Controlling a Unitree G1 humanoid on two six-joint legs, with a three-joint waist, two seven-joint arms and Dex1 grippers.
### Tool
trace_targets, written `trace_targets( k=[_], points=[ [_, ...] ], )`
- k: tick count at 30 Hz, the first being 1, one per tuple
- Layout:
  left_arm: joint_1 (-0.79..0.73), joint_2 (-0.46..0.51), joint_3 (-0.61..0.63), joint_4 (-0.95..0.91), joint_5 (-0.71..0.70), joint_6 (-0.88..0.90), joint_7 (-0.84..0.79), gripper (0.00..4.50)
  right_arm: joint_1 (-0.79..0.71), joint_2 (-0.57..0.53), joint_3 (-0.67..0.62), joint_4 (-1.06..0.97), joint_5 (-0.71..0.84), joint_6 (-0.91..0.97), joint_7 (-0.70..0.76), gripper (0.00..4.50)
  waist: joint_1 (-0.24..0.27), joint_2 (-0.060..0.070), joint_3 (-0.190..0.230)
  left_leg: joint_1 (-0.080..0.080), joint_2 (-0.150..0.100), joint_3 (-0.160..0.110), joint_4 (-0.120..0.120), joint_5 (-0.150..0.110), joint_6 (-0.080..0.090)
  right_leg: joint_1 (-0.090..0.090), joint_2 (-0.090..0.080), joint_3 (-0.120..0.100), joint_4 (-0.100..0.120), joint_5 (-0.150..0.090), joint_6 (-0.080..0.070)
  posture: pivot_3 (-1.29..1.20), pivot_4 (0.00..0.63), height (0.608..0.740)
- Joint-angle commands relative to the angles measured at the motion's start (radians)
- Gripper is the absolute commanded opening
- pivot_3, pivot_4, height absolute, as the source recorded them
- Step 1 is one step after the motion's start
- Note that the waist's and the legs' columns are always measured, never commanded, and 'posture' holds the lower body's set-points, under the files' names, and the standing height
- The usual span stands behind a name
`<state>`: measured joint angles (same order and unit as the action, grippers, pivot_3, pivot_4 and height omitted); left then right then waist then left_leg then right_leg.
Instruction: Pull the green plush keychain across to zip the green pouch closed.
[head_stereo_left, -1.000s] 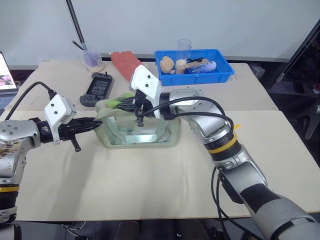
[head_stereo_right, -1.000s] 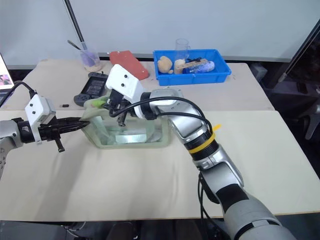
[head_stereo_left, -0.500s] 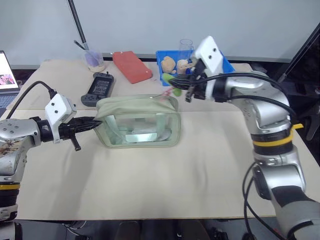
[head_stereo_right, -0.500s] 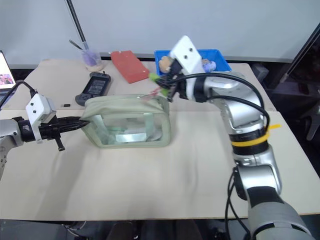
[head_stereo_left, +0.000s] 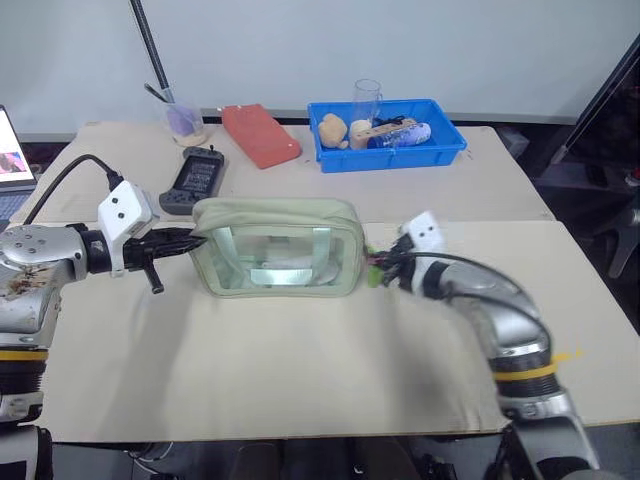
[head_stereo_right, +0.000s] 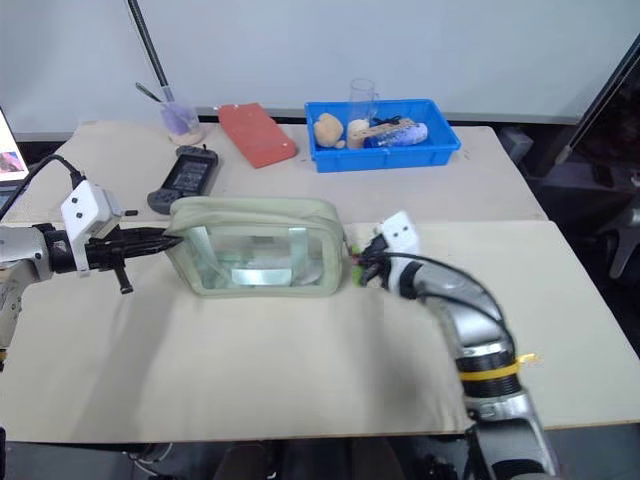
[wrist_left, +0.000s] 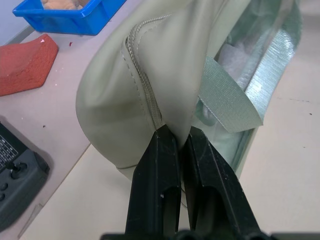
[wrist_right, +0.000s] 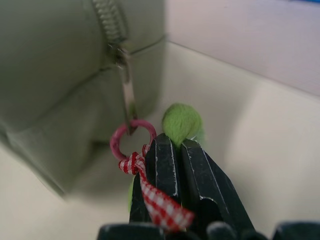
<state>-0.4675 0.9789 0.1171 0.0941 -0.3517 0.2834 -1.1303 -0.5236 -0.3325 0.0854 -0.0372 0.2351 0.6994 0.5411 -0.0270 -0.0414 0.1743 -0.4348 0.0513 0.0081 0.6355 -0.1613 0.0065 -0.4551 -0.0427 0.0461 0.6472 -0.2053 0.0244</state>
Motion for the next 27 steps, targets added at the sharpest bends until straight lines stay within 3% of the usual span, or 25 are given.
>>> trace_targets(
  k=[1, 3, 4, 7, 13, 16, 22, 27],
  points=[
    [-0.005, -0.004, -0.009, 0.019, 0.025, -0.011, -0.003, 0.00, 0.002, 0.019, 0.022, 0.014, -0.024, -0.055, -0.014, 0.04, 0.000, 0.000, 0.000, 0.001, 0.000, 0.000, 0.000, 0.000, 0.000, 0.001, 0.000, 0.000, 0.000, 0.000, 0.000, 0.00, 0.150, 0.740],
    [-0.006, -0.006, -0.006, 0.022, 0.026, -0.019, -0.002, 0.00, -0.005, 0.007, 0.018, 0.022, -0.026, -0.073, 0.002, 0.04, 0.002, 0.000, 0.000, 0.001, 0.000, 0.000, 0.000, 0.000, 0.000, 0.001, 0.000, 0.000, 0.000, 0.000, 0.000, 0.00, 0.150, 0.740],
    [-0.005, -0.001, 0.008, 0.019, 0.008, -0.004, -0.008, 0.61, -0.025, -0.023, -0.010, 0.009, 0.004, -0.069, 0.043, 0.60, 0.002, 0.000, 0.000, 0.001, 0.000, 0.000, 0.000, 0.000, 0.000, 0.001, 0.000, 0.000, 0.000, 0.000, 0.000, 0.00, 0.150, 0.740],
    [-0.003, 0.012, 0.038, 0.013, -0.032, 0.035, -0.025, 1.58, -0.071, -0.111, -0.062, -0.017, 0.063, -0.060, 0.149, 1.44, 0.005, 0.000, 0.001, 0.001, 0.000, 0.000, 0.001, 0.000, 0.000, 0.001, 0.000, 0.000, 0.000, 0.000, 0.000, 0.00, 0.150, 0.740],
    [0.032, 0.042, 0.138, 0.029, -0.084, 0.109, -0.034, 4.34, -0.127, -0.446, -0.088, -0.019, 0.140, -0.064, 0.504, 3.50, 0.010, 0.001, 0.001, 0.000, 0.000, 0.000, 0.000, 0.000, 0.000, 0.001, 0.000, -0.001, -0.001, -0.001, 0.000, 0.00, 0.150, 0.740],
    [0.101, 0.069, 0.208, 0.026, -0.108, 0.148, -0.042, 4.50, -0.152, -0.584, -0.097, -0.017, 0.170, -0.062, 0.641, 4.47, 0.007, 0.002, 0.002, 0.000, 0.000, 0.000, -0.001, 0.000, 0.000, 0.000, -0.001, 0.000, -0.002, -0.002, 0.000, 0.00, 0.150, 0.740],
    [0.178, 0.125, 0.313, 0.049, -0.085, 0.159, -0.009, 4.50, -0.168, -0.719, -0.148, -0.032, 0.220, -0.029, 0.731, 4.47, 0.005, 0.002, 0.002, 0.001, 0.001, 0.001, -0.002, 0.000, 0.000, -0.001, -0.001, -0.001, -0.002, -0.004, -0.003, 0.00, 0.150, 0.740],
    [0.178, 0.150, 0.321, 0.079, -0.089, 0.148, -0.033, 4.50, -0.172, -0.732, -0.156, -0.054, 0.237, -0.002, 0.712, 4.47, 0.010, 0.002, 0.002, 0.001, 0.001, 0.003, -0.002, 0.000, 0.000, -0.001, -0.002, -0.001, -0.003, -0.005, -0.007, 0.00, 0.150, 0.740]
  ],
)
